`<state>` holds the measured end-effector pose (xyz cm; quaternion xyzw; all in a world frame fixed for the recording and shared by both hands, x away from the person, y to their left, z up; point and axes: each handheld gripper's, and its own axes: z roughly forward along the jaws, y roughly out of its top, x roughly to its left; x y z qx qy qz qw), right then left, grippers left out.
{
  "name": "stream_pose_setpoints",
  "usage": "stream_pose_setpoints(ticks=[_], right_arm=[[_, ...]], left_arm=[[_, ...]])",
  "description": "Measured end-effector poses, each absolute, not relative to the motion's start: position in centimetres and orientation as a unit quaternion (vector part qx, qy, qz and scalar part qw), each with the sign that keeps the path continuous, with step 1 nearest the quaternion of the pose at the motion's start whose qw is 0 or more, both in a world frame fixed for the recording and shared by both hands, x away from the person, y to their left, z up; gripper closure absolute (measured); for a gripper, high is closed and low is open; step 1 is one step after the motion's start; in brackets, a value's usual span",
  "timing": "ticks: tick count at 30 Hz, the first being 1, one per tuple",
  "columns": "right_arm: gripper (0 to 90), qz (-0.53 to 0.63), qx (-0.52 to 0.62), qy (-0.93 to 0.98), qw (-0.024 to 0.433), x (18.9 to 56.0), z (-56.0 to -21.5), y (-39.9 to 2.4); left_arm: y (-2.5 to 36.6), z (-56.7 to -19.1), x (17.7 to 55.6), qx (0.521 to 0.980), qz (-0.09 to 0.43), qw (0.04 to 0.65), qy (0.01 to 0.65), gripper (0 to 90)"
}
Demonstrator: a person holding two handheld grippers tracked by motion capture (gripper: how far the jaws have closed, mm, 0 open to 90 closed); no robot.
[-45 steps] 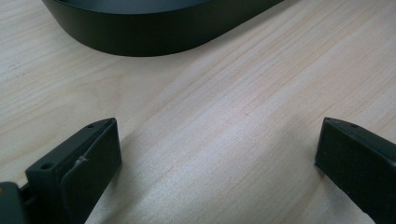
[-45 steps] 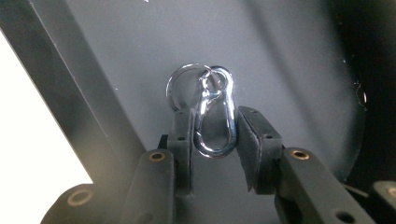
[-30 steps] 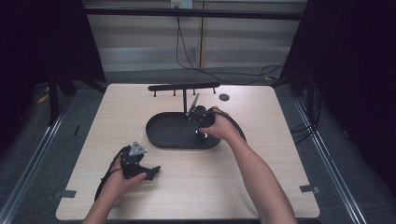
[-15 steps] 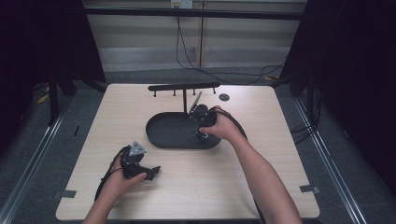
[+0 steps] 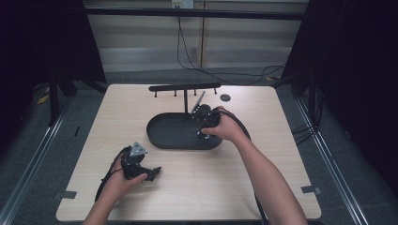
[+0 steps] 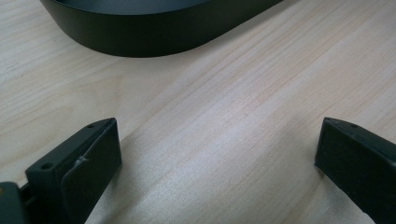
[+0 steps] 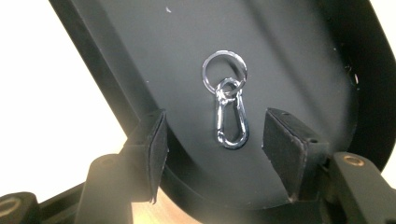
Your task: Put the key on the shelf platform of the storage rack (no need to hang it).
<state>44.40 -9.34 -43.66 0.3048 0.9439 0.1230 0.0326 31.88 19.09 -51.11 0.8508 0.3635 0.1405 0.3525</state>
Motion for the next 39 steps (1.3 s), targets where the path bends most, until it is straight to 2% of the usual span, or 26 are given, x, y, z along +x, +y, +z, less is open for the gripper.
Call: stream_pose_setpoints(ticks=[12, 39], right_arm=[[35.4, 0.128, 0.297, 0.946, 0.028, 43.4, -42.4, -10.3], [34.9, 0.133, 0.270, 0.954, 0.019, 40.5, -41.6, -12.1]], left_arm=[[19.1, -51.1, 31.9, 0.851, 0.140, 0.352, 0.364, 0.0], [19.2, -51.0, 31.9, 0.856, 0.144, 0.346, 0.356, 0.0]])
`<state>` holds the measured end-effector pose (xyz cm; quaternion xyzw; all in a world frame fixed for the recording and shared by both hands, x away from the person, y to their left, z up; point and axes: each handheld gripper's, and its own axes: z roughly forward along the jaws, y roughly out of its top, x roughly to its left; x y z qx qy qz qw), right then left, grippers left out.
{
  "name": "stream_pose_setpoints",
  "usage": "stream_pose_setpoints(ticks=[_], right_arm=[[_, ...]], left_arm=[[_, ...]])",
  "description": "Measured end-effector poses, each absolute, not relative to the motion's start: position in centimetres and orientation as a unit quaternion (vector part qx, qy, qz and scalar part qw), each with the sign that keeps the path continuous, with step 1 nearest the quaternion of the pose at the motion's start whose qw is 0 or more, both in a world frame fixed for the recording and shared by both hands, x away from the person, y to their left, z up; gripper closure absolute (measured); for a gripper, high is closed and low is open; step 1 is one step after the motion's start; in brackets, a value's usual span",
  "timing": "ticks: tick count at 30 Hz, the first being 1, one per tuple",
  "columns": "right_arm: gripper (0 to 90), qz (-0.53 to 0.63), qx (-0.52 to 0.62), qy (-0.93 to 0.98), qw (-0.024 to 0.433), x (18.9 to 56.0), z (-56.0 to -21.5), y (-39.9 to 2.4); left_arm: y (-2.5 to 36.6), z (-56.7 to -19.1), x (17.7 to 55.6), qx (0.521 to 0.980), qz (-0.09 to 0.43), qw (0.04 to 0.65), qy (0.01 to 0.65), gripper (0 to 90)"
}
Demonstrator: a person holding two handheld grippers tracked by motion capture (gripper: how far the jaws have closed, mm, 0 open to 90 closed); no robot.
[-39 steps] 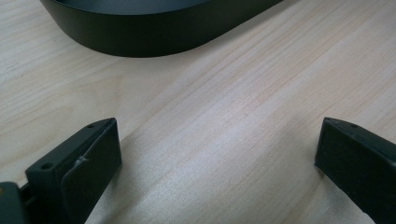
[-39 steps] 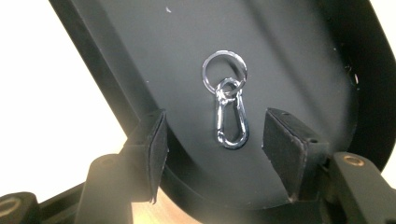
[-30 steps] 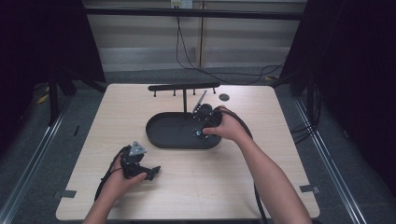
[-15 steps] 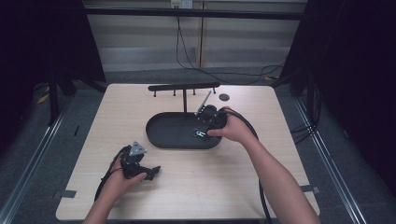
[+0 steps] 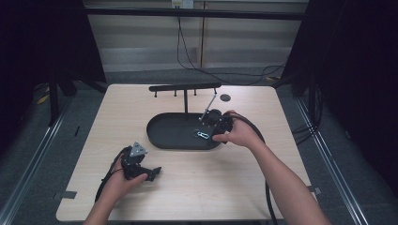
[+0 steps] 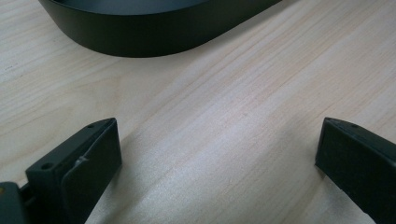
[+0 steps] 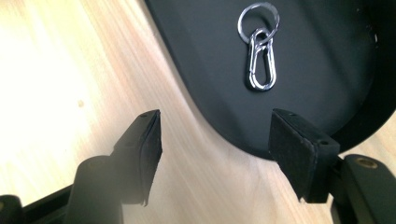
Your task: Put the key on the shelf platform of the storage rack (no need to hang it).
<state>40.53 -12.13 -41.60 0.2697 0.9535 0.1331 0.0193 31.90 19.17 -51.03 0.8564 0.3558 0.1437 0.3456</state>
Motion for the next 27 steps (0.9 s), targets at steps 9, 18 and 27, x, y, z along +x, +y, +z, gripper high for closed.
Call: stream_pose_setpoints(ticks=[9, 18, 27], right_arm=[[34.0, 0.133, 0.270, 0.954, 0.017, 39.2, -41.6, -13.8], [32.0, 0.130, 0.276, 0.952, 0.015, 38.5, -41.5, -15.4], [30.5, 0.132, 0.278, 0.951, 0.014, 37.5, -41.2, -16.4]], left_arm=[[19.2, -51.0, 31.9, 0.856, 0.144, 0.346, 0.356, 0.0], [19.2, -51.0, 31.9, 0.856, 0.143, 0.346, 0.357, 0.0], [19.2, -51.0, 31.9, 0.855, 0.143, 0.346, 0.357, 0.0]])
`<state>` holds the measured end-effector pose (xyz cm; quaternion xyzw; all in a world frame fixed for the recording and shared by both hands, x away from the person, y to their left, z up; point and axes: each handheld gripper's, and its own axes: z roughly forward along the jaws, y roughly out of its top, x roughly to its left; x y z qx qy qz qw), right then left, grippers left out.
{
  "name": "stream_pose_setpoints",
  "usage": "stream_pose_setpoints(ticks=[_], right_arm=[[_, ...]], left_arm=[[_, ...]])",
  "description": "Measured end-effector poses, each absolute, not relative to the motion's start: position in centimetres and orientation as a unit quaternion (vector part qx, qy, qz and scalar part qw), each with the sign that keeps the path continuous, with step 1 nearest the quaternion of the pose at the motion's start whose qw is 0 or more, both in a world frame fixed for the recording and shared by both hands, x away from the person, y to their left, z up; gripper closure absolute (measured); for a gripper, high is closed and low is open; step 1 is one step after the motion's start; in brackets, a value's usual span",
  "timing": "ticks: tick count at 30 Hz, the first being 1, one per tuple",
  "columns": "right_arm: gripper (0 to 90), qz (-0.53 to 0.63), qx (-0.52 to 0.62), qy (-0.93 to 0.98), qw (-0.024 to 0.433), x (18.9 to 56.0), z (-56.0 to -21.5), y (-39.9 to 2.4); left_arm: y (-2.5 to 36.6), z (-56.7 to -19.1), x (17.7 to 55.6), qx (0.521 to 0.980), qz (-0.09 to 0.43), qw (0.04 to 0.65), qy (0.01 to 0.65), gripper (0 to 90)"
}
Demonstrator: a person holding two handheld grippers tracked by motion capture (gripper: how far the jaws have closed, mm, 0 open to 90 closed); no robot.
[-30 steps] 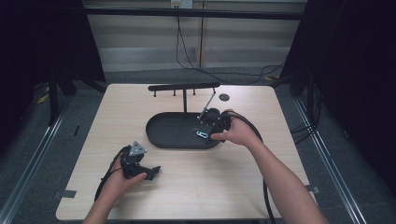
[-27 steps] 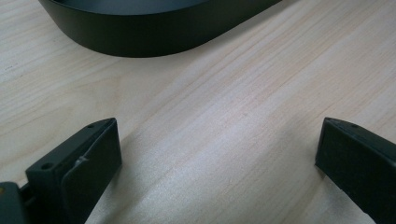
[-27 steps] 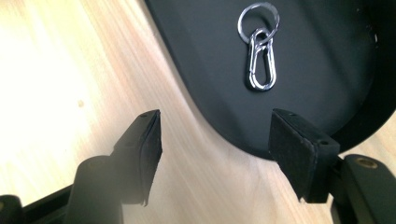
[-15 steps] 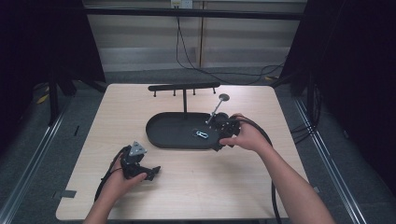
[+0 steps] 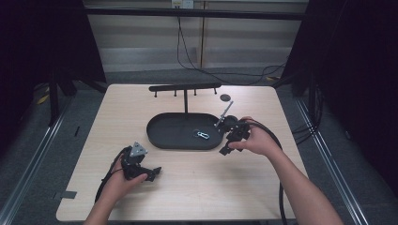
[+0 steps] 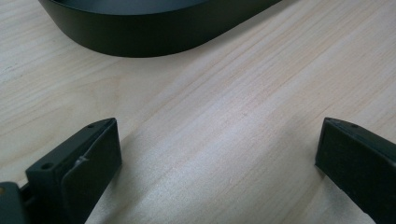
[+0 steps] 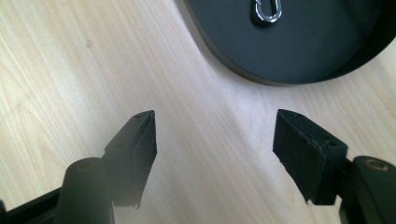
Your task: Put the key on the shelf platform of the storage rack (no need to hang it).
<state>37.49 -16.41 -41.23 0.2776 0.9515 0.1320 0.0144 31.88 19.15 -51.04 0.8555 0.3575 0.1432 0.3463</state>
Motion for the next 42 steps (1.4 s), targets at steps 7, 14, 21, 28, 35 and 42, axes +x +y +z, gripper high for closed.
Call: stream_pose_setpoints(ticks=[7, 14, 21, 28, 35, 42], right_arm=[[30.4, 0.128, 0.274, 0.953, 0.013, 36.9, -41.3, -16.8], [30.2, 0.128, 0.280, 0.951, 0.020, 36.5, -41.2, -17.9], [30.0, 0.125, 0.290, 0.949, 0.024, 36.1, -41.4, -19.0], [28.7, 0.126, 0.296, 0.947, 0.021, 35.7, -41.6, -20.0], [28.2, 0.125, 0.298, 0.946, 0.019, 35.0, -42.2, -20.6], [27.9, 0.123, 0.300, 0.946, 0.017, 34.4, -43.2, -21.2]], left_arm=[[19.2, -51.0, 31.9, 0.856, 0.143, 0.346, 0.357, 0.0], [19.2, -51.0, 31.9, 0.855, 0.143, 0.346, 0.358, 0.0], [19.2, -51.0, 31.9, 0.856, 0.143, 0.346, 0.358, 0.0], [19.2, -51.0, 31.9, 0.856, 0.143, 0.346, 0.357, 0.0], [19.2, -51.0, 31.9, 0.855, 0.143, 0.347, 0.357, 0.0], [19.2, -51.0, 31.9, 0.856, 0.143, 0.346, 0.357, 0.0]])
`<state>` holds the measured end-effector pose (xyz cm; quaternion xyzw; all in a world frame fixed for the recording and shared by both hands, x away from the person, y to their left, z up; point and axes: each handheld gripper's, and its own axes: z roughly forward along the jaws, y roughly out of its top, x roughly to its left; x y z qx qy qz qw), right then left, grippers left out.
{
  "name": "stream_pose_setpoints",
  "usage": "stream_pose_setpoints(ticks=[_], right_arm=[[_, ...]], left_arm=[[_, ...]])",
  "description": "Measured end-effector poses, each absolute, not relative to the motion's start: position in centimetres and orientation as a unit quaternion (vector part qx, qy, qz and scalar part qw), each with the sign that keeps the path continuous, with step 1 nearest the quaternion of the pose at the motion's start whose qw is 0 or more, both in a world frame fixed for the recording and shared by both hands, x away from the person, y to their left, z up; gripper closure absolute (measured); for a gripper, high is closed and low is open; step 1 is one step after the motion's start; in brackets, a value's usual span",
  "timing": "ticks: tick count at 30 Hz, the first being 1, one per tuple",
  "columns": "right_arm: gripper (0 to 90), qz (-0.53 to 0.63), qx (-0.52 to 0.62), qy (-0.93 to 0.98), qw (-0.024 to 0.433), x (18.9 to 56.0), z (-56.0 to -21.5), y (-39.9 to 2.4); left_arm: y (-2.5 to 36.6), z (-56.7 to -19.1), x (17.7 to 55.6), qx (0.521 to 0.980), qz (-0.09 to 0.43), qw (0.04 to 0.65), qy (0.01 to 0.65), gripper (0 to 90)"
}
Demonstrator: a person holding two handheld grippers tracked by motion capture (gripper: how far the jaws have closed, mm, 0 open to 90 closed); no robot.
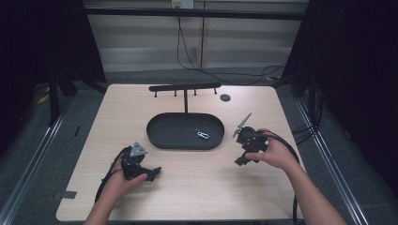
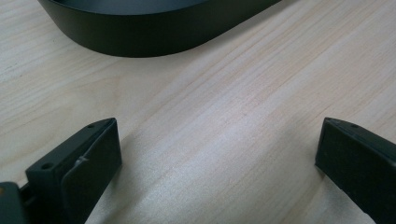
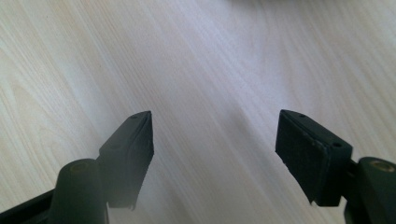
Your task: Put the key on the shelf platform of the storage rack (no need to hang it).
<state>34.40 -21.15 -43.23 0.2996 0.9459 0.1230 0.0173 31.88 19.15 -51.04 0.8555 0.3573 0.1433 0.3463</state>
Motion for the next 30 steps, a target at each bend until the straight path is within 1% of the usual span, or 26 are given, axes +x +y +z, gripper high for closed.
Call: stream_pose_setpoints(ticks=[19, 30], right_arm=[[27.0, 0.115, 0.314, 0.942, 0.017, 32.6, -45.7, -22.2], [27.0, 0.116, 0.330, 0.937, 0.023, 31.8, -46.2, -23.3]], left_arm=[[19.2, -51.0, 31.9, 0.855, 0.143, 0.346, 0.357, 0.0], [19.2, -51.0, 31.9, 0.856, 0.143, 0.346, 0.357, 0.0]])
